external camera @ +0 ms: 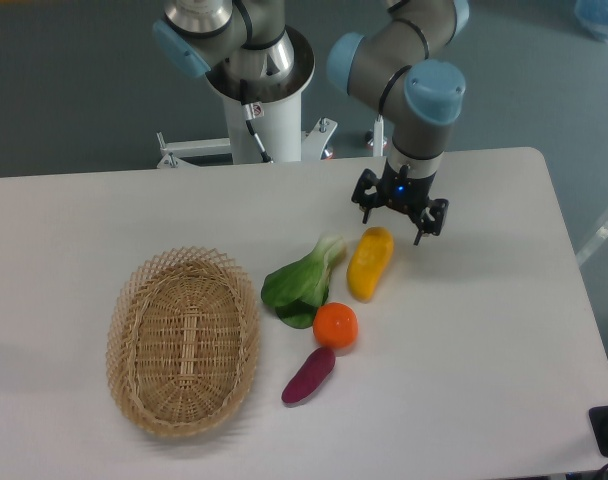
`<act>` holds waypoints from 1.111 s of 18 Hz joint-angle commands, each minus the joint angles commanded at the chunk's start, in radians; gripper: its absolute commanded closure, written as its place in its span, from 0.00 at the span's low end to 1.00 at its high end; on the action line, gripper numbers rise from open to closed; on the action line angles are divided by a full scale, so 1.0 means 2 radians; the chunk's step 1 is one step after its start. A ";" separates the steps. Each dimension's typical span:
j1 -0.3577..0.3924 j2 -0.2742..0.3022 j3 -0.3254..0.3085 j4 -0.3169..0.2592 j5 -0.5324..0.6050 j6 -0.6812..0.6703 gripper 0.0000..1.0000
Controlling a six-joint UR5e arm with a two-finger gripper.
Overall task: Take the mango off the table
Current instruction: 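Lower the gripper around the yellow mango and close on it, then lift the grasped mango up off the table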
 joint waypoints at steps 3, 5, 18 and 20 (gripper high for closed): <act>-0.011 -0.015 -0.002 0.014 0.001 -0.005 0.00; -0.013 -0.022 -0.005 0.021 0.001 -0.005 0.00; -0.013 -0.028 0.011 0.030 0.000 0.000 0.51; -0.013 -0.026 0.018 0.030 -0.001 -0.001 0.51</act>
